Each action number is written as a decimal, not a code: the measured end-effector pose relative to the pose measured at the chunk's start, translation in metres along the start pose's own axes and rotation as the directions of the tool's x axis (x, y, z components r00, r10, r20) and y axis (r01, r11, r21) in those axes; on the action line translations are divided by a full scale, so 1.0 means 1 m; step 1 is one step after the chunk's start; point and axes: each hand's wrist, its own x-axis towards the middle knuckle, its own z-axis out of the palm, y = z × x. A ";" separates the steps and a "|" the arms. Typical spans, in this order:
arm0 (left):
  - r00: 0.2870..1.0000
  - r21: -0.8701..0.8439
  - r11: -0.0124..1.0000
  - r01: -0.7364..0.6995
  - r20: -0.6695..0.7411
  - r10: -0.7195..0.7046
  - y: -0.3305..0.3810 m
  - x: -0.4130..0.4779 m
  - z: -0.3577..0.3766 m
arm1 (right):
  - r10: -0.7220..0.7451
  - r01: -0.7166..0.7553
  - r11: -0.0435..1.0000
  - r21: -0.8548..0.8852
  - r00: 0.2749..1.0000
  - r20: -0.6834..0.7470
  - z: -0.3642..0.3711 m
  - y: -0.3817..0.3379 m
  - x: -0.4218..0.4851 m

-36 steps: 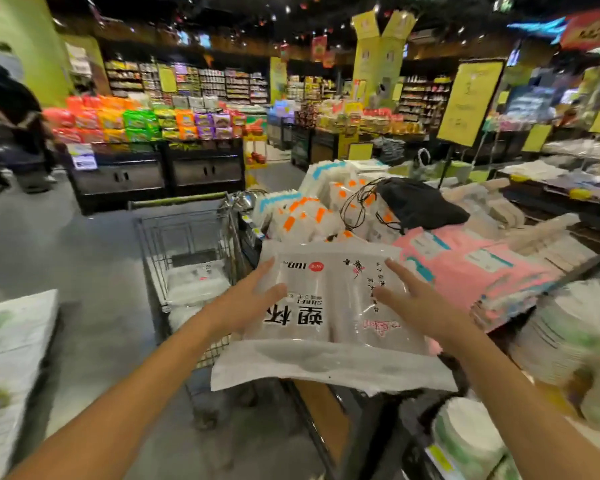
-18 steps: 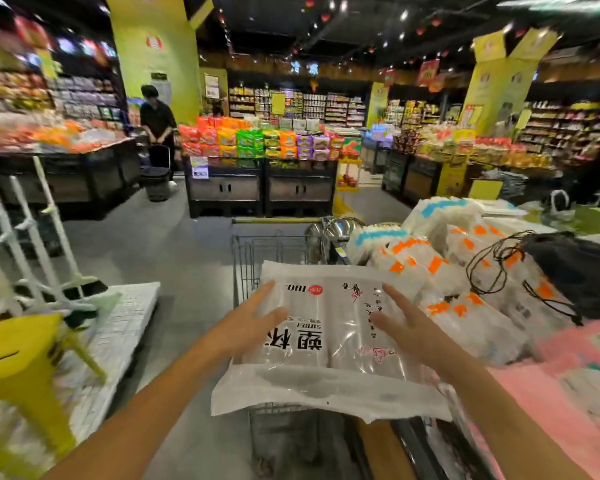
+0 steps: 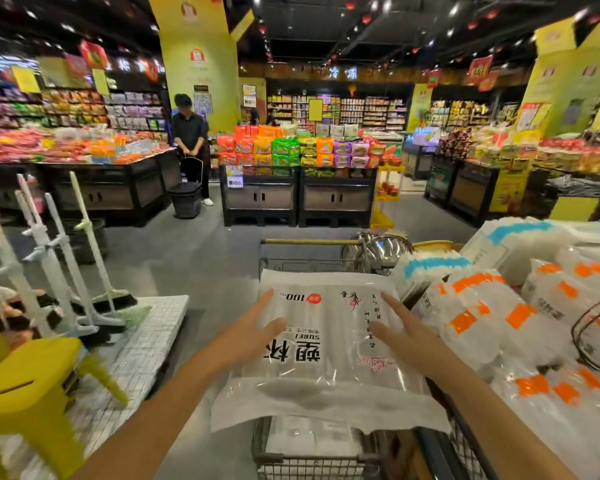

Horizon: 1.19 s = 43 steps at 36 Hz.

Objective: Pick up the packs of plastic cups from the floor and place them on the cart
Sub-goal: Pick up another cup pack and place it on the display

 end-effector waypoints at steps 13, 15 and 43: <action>0.985 -0.009 0.991 0.132 -0.112 -0.132 -0.019 0.110 0.047 | -0.050 0.046 0.998 0.031 0.988 0.144 0.009 0.069 0.151; 0.981 -0.005 0.987 0.160 -0.107 -0.160 -0.030 0.123 0.054 | -0.053 0.047 0.998 0.037 0.984 0.169 0.020 0.083 0.168; 0.874 -0.077 0.881 0.466 0.194 -0.445 -0.329 0.229 0.221 | 0.282 -0.313 0.949 0.039 0.898 0.339 0.292 0.305 0.225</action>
